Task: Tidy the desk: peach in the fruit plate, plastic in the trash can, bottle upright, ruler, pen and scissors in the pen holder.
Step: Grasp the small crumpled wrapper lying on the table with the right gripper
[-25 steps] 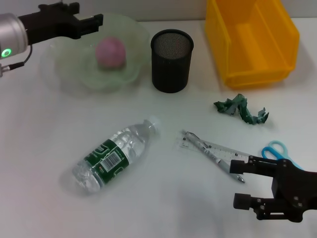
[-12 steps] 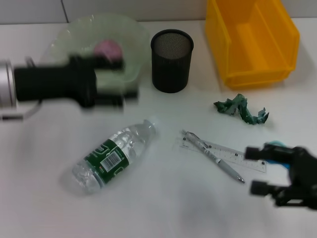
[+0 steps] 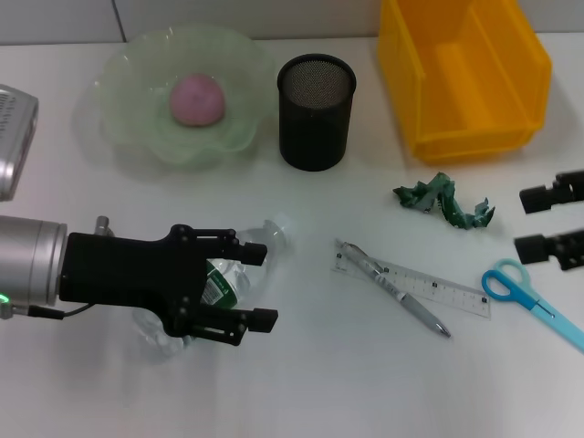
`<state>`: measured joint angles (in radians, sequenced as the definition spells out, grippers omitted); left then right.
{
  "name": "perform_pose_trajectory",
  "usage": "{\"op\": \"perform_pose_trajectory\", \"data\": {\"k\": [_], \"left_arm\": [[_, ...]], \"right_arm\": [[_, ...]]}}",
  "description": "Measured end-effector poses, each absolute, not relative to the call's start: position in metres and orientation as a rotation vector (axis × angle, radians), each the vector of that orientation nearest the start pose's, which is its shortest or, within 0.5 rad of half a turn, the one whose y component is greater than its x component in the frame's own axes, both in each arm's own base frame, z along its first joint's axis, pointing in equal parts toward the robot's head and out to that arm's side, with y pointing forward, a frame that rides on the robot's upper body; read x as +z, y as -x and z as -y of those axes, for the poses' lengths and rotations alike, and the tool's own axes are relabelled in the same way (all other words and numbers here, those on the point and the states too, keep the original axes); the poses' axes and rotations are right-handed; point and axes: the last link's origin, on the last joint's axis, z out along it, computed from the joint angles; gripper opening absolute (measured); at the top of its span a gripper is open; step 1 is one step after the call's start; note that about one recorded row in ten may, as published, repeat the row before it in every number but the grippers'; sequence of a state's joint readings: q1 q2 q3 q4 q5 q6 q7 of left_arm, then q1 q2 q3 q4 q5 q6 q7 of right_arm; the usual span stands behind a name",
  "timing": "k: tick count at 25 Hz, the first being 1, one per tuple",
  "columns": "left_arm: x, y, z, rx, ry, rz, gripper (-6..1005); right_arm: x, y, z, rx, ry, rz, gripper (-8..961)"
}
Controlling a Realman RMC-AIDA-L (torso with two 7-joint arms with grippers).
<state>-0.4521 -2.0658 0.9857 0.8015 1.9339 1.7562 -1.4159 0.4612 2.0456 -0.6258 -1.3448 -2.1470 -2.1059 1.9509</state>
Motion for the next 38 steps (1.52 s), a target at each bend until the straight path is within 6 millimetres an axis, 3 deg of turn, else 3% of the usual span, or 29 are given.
{"op": "perform_pose_trajectory", "data": {"k": [3,8,15,26,38], "left_arm": [[-0.007,0.240,-0.286,-0.667,3.084,0.433,840],[-0.007,0.239,-0.285,-0.667,3.100,0.429,839],[-0.008,0.235,-0.287,-0.665,3.122,0.414,838],[-0.007,0.227,-0.290,-0.665,3.151,0.399,836],[-0.006,0.226,-0.289,-0.649,3.171,0.377,834]], "right_arm": [[0.101,-0.199,-0.303,-0.027,2.855,-0.810,785],[0.064,-0.187,-0.329,-0.439,2.727,-0.794,785],[0.033,-0.188,-0.354,-0.442,2.657,-0.738,785],[-0.004,-0.189,-0.371,-0.433,2.615,-0.662,784],[-0.022,-0.205,-0.385,-0.405,2.566,-0.686,749]]}}
